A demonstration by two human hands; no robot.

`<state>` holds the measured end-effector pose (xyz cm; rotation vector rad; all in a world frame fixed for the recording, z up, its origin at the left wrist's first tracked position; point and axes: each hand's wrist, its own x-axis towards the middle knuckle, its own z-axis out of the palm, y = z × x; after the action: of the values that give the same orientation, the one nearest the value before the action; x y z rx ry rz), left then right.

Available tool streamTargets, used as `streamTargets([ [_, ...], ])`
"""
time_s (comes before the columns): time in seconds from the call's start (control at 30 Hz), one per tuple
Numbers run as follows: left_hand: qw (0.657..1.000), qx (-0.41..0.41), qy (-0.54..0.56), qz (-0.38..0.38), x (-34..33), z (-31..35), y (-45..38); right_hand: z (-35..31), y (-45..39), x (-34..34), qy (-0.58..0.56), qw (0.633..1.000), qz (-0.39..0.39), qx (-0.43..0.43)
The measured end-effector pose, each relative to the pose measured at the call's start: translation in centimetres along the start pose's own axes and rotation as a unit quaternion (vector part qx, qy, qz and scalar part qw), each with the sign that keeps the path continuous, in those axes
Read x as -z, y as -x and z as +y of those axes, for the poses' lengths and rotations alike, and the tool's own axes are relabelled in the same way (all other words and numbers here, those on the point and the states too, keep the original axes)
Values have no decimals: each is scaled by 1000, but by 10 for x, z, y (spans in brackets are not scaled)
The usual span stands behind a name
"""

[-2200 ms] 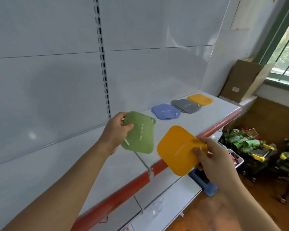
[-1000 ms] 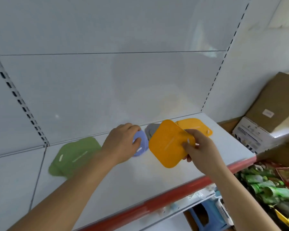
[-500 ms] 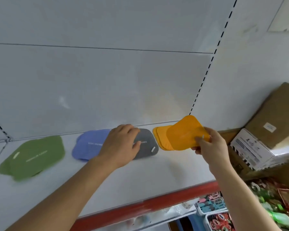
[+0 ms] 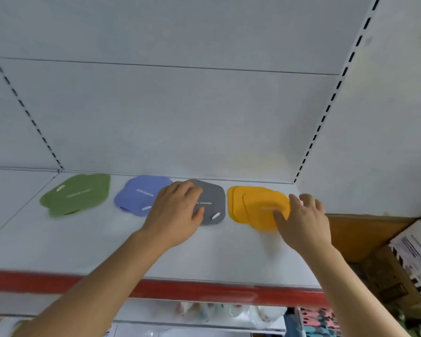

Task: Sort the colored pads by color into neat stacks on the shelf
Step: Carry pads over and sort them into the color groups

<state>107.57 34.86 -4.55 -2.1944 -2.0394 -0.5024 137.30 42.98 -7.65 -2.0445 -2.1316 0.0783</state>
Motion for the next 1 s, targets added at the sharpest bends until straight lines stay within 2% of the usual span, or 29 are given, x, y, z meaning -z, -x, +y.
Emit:
streamTargets([
  [0.2, 999, 25, -15, 15, 11, -9, 26, -43, 23, -3, -72, 983, 69, 152],
  [0.43, 998, 52, -19, 36, 37, -55, 81, -130, 84, -1, -56, 954, 49, 292],
  [0.73, 987, 126, -72, 73, 109, -179, 220, -289, 170, -7, -51, 921, 38, 385],
  [0.83, 978, 182, -85, 60, 133, -234, 284, -365, 213, -18, -50, 902, 35, 428],
  [1.0, 965, 232, -101, 73, 167, -295, 340, -459, 251, -23, -62, 877, 27, 476],
])
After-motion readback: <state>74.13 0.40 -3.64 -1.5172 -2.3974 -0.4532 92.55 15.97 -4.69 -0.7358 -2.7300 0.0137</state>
